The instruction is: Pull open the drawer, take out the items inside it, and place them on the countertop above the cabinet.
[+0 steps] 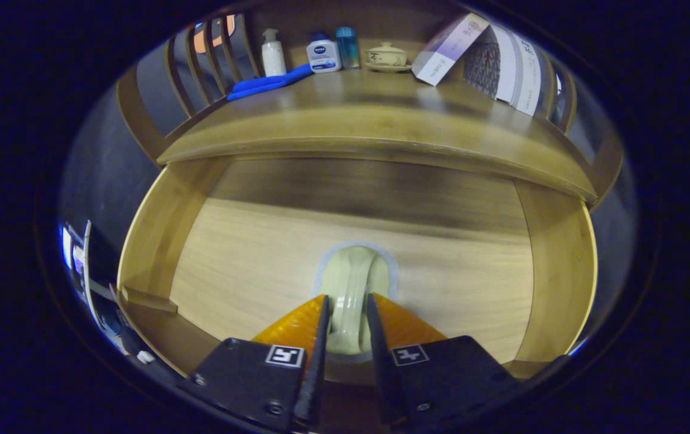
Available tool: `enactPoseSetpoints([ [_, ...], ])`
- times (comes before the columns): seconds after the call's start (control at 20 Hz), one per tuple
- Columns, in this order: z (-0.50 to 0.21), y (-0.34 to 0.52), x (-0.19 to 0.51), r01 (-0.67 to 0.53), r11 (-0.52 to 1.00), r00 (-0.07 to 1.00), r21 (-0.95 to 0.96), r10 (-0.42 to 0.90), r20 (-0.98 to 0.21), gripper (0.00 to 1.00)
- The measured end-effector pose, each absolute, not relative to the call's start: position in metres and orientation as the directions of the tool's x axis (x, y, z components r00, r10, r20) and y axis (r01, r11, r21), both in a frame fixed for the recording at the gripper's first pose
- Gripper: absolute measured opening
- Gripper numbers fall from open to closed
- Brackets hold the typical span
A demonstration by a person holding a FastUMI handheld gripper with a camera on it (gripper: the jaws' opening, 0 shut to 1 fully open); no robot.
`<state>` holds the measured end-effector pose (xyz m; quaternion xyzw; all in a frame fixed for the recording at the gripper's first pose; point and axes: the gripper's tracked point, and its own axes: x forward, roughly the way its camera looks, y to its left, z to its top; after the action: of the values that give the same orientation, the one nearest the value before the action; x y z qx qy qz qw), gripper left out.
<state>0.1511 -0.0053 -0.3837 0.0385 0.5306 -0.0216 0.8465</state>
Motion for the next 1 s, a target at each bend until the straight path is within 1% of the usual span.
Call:
enactPoseSetpoints([
  [0.15, -0.383, -0.004, 0.151, 0.079, 0.996, 0.440, 0.036, -0.002, -0.898, 0.23],
  [0.25, -0.378, -0.003, 0.149, 0.074, 0.997, 0.447, 0.032, -0.005, -0.895, 0.21],
  [0.6, -0.314, -0.008, 0.146, 0.073, 0.997, 0.533, 0.010, -0.031, -0.846, 0.20],
  [1.0, -0.250, -0.014, 0.161, 0.091, 0.996, 0.593, 0.025, -0.034, -0.804, 0.20],
])
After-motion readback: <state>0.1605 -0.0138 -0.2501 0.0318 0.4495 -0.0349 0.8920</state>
